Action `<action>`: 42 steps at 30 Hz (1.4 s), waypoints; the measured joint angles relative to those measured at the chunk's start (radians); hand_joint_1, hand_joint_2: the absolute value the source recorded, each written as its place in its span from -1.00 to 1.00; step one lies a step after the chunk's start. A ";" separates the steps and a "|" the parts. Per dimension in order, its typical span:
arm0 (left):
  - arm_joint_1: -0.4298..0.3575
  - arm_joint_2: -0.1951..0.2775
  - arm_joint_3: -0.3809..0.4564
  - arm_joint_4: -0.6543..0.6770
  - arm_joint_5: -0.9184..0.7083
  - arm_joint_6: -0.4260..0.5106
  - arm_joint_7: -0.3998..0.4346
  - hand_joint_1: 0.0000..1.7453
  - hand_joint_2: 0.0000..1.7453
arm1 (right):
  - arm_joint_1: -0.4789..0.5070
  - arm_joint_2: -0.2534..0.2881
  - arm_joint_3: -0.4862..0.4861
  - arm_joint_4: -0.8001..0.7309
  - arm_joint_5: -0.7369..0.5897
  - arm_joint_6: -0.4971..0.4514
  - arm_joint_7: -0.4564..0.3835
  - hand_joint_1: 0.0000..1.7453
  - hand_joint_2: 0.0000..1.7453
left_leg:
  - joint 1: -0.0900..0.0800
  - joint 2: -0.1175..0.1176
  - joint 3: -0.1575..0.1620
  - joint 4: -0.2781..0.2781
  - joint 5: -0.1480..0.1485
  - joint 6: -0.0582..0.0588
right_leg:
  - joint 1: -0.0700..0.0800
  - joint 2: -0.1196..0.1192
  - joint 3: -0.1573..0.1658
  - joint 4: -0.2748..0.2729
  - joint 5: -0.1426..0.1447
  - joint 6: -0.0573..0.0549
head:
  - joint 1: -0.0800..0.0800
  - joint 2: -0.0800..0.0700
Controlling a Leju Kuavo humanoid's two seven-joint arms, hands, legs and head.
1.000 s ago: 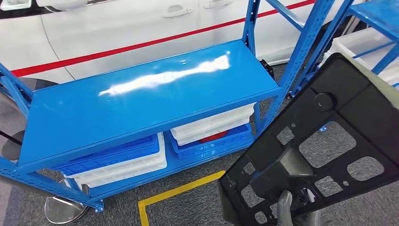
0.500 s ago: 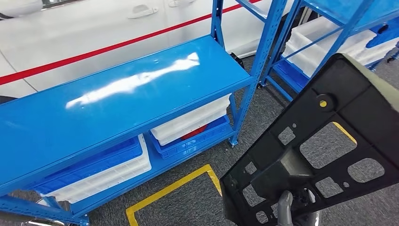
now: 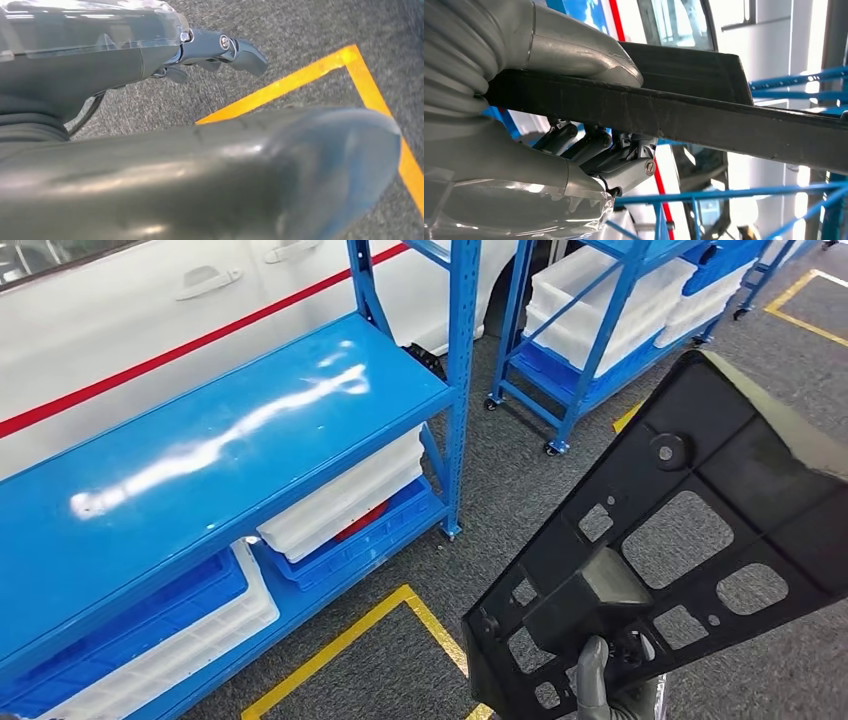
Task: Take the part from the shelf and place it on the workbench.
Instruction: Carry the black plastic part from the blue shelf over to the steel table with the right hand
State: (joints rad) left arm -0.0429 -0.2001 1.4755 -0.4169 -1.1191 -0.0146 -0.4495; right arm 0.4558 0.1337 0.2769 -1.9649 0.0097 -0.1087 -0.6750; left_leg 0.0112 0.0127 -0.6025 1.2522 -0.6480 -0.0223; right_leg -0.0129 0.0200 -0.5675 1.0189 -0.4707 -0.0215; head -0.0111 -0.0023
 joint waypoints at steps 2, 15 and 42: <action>0.002 0.002 0.000 0.001 0.000 0.000 0.001 -1.00 -1.00 | 0.000 -0.003 0.003 0.002 0.000 -0.001 0.001 1.00 1.00 | 0.000 -0.005 -0.009 0.011 0.025 0.005 | 0.003 0.030 -0.001 0.004 0.000 -0.001 | 0.000 0.000; 0.002 0.017 0.000 0.006 -0.046 0.001 0.022 -1.00 -1.00 | 0.010 -0.024 0.022 -0.006 0.005 -0.083 0.010 1.00 1.00 | -0.004 0.010 0.088 -0.265 0.165 0.053 | -0.001 -0.007 -0.135 0.244 -0.112 0.054 | 0.010 0.000; -0.003 0.040 -0.031 0.030 -0.105 0.006 0.027 -1.00 -1.00 | 0.010 -0.028 0.030 -0.020 0.049 -0.136 0.012 1.00 1.00 | 0.004 -0.045 0.091 -0.243 0.149 0.044 | -0.002 0.080 -0.053 0.050 0.000 0.046 | 0.008 0.000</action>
State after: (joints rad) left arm -0.0463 -0.1596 1.4449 -0.3865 -1.2242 -0.0089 -0.4229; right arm 0.4657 0.1061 0.3071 -1.9847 0.0586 -0.2442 -0.6633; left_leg 0.0147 -0.0319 -0.5118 1.0088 -0.4992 0.0212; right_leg -0.0153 0.1001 -0.6200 1.0688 -0.4711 0.0242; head -0.0028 -0.0022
